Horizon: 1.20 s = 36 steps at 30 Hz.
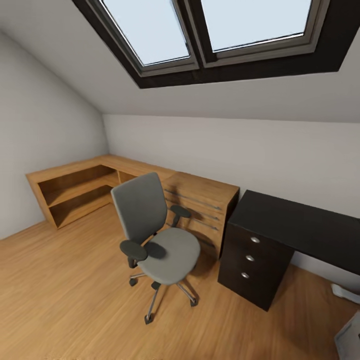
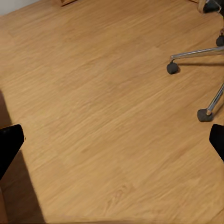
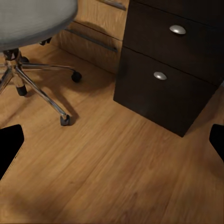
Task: In the bedroom, organize the workspace by keeping the computer under the desk, ensuring the monitor is on the desk, placing the keyboard on the desk next to the monitor, placing the mouse on the desk next to the keyboard, moving the folder from the swivel chair onto the desk next to the mouse, stacking the notebook on top of the folder with the pen on top of the notebook, and positioning the swivel chair next to the desk.
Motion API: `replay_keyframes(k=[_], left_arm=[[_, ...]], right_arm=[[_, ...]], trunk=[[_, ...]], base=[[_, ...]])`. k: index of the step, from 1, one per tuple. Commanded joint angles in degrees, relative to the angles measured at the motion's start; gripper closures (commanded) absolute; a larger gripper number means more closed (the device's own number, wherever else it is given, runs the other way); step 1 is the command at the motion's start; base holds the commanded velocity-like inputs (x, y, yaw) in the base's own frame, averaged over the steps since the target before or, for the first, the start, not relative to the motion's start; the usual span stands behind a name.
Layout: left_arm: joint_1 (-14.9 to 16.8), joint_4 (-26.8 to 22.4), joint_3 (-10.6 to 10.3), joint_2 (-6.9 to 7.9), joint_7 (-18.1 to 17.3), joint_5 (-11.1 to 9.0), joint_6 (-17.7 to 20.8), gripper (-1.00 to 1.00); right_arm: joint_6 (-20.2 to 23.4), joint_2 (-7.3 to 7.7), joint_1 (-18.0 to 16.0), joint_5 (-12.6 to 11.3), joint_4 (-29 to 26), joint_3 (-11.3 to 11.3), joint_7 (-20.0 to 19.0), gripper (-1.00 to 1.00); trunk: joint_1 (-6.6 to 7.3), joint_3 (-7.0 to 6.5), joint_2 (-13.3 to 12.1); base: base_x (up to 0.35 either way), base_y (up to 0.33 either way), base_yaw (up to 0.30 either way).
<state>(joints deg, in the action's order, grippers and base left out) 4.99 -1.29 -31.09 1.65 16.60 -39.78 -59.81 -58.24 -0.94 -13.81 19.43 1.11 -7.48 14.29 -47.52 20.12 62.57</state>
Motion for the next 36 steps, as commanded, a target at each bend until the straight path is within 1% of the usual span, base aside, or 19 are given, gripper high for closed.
replay_keyframes(k=[1, 9, 10, 14, 32, 36], left_arm=[[-0.01, -0.04, -0.46, -0.13, 0.47, -0.1, -0.1, -1.0], [-0.07, -0.03, -0.47, -0.41, 0.45, -0.12, 0.2, -1.0], [-0.06, -0.03, -0.44, -0.97, 0.45, -0.11, 0.21, -1.0], [-0.07, -0.03, -0.39, -1.3, 0.45, -0.12, 0.22, -1.0], [-0.05, -0.03, -0.38, -1.58, 0.45, -0.12, 0.22, -1.0], [-0.06, -0.03, -0.38, -1.57, 0.45, -0.12, 0.23, -1.0]], right_arm=[[-0.15, -0.01, -0.06, 0.61, 0.12, -0.47, 0.28, -1.0], [0.03, -0.03, -0.08, 0.59, 0.12, -0.52, 0.24, -1.0], [0.05, -0.03, -0.07, 0.6, 0.12, -0.52, 0.22, -1.0], [0.06, -0.02, -0.06, 0.61, 0.12, -0.52, 0.21, -1.0], [0.06, -0.09, -0.07, 0.6, 0.12, -0.57, 0.27, -1.0], [0.06, -0.11, -0.03, 0.59, 0.12, -0.6, 0.29, -1.0]], trunk=[[0.0, 0.07, 0.04], [0.0, 0.07, 0.04], [0.0, 0.07, 0.04], [0.0, 0.07, 0.04], [0.0, 0.07, 0.04], [0.0, 0.07, 0.04]], base=[[0.0, 0.0, 0.28], [0.0, 0.0, 0.279], [0.0, 0.0, 0.279], [0.0, 0.0, 0.279], [0.001, 0.0, 0.279], [0.125, 0.0, 0.279]])
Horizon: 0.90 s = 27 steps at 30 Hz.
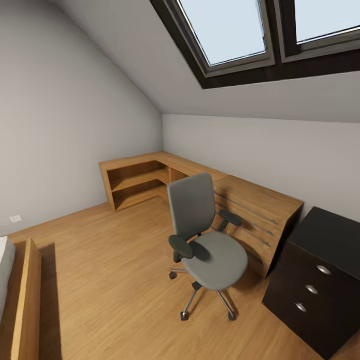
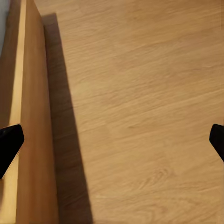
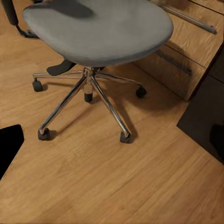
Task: In the bedroom, organize the workspace by keeping the computer under the desk, ensuring the monitor is on the desk, placing the keyboard on the desk next to the monitor, placing the mouse on the desk next to the keyboard, moving the folder from the swivel chair onto the desk next to the mouse, stacking the notebook on top of the folder with the pen on top of the notebook, and positioning the swivel chair next to the desk.
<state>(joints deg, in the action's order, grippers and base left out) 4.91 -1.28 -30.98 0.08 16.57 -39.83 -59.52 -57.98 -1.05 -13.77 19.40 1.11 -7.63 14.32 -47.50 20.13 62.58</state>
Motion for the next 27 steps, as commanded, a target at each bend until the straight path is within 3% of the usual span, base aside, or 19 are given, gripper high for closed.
replay_keyframes(k=[1, 11, 27], left_arm=[[0.02, -0.04, -0.49, 0.01, 0.48, -0.07, -0.04, -1.0], [0.03, -0.04, -0.57, 0.01, 0.65, -0.07, 5.6, -1.0], [0.01, -0.04, -0.65, 0.01, 0.65, -0.07, 5.98, -1.0]], right_arm=[[-0.2, 0.0, -0.07, 0.6, 0.12, -0.45, 0.27, -1.0], [-0.26, -0.01, -0.05, 0.55, 0.12, -0.46, 0.27, -1.0], [-0.45, 0.07, -0.08, 0.55, 0.1, -0.54, 0.27, -1.0]], trunk=[[-0.02, 0.06, 0.04], [-0.02, 0.04, 0.04], [-0.02, -0.83, 0.04]], base=[[0.23, 0.0, 0.279], [0.234, 0.0, 0.28], [0.017, -0.006, 0.22]])
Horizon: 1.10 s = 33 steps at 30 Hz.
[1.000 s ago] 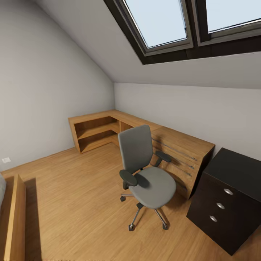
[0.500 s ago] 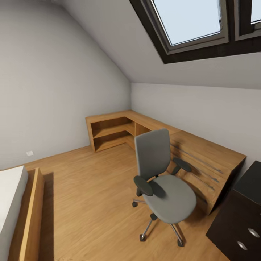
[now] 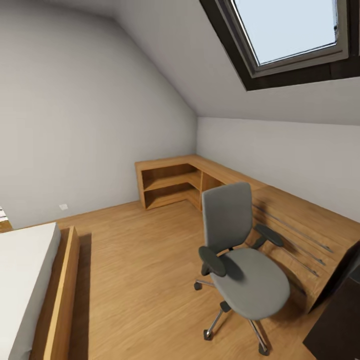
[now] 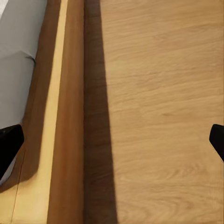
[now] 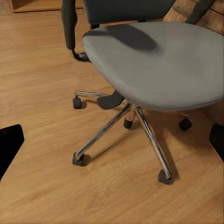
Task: In the bedroom, organize the workspace by keeping the computer under the desk, ensuring the monitor is on the desk, placing the keyboard on the desk next to the monitor, placing the mouse on the desk next to the keyboard, moving the folder from the swivel chair onto the desk next to the mouse, stacking the notebook on top of the folder with the pen on top of the notebook, and positioning the swivel chair next to the desk.
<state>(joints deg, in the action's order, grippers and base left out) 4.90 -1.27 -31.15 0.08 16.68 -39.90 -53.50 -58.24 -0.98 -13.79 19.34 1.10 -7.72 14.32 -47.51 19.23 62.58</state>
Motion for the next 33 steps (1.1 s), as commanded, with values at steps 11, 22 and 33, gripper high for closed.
replay_keyframes(k=[11, 22, 33], left_arm=[[0.03, -0.04, -0.21, 0.02, 0.97, 0.0, 0.13, -1.0], [0.04, -0.04, -0.23, 0.01, 1.06, 0.0, 0.07, -1.0], [0.02, -0.04, -0.23, 0.01, 0.99, 0.0, 0.06, -1.0]], right_arm=[[-0.36, 0.01, -0.07, 0.61, 0.13, -0.45, 0.26, -1.0], [-0.06, -0.09, -0.06, 0.61, 0.13, -0.37, 0.26, -1.0], [0.06, -0.17, -0.07, 0.61, 0.13, -0.44, 0.26, -1.0]], trunk=[[-0.01, -0.93, 0.04], [-0.01, -1.52, 0.04], [-0.01, -1.81, 0.04]], base=[[0.224, -0.181, 0.012], [0.036, -0.052, 0.008], [0.0, 0.0, 0.234]])
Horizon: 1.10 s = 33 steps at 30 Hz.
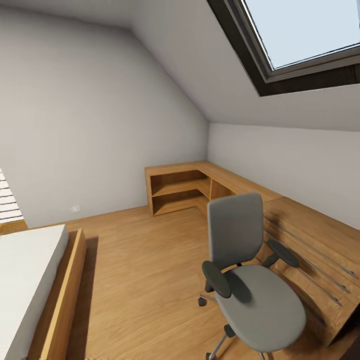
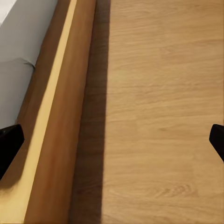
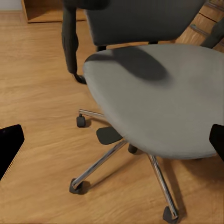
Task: In the bedroom, organize the workspace by keeping the computer under the desk, ensuring the monitor is on the desk, placing the keyboard on the desk next to the monitor, placing the mouse on the desk next to the keyboard, moving the folder from the swivel chair onto the desk next to the mouse, stacking the notebook on top of the folder with the pen on top of the notebook, and positioning the swivel chair next to the desk.
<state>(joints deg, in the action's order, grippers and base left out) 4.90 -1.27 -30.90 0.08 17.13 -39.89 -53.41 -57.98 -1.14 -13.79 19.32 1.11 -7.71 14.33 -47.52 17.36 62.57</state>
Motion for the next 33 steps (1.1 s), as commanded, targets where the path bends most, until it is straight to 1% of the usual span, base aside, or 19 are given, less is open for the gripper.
replay_keyframes(k=[1, 4, 10, 13, 33], left_arm=[[0.02, -0.05, -0.48, 0.01, 0.54, -0.01, -0.03, -1.0], [0.02, -0.05, -0.48, 0.01, 0.54, -0.01, -0.01, -1.0], [0.04, -0.05, -0.48, 0.01, 0.54, -0.01, 0.02, -1.0], [0.03, -0.05, -0.48, 0.01, 0.54, -0.01, 0.05, -1.0], [0.02, -0.05, -0.48, 0.01, 0.55, -0.01, 0.06, -1.0]], right_arm=[[-0.18, 0.0, -0.07, 0.62, 0.12, -0.43, 0.26, -1.0], [-0.02, 0.0, -0.07, 0.63, 0.12, -0.4, 0.21, -1.0], [2.41, 0.0, -0.07, 0.66, 0.12, -0.31, 0.17, -1.0], [2.89, 0.0, -0.08, 0.69, 0.12, -0.3, 0.17, -1.0], [3.23, 0.07, -0.05, 0.89, 0.06, -0.29, 0.0, -1.0]], trunk=[[0.0, 0.06, 0.04], [0.0, 0.06, 0.04], [0.0, 0.16, 0.04], [0.0, 0.23, 0.04], [0.0, 0.85, 0.04]], base=[[0.0, 0.0, 0.276], [0.0, 0.0, 0.278], [0.0, 0.0, 0.278], [0.0, 0.0, 0.276], [0.0, 0.0, 0.271]])
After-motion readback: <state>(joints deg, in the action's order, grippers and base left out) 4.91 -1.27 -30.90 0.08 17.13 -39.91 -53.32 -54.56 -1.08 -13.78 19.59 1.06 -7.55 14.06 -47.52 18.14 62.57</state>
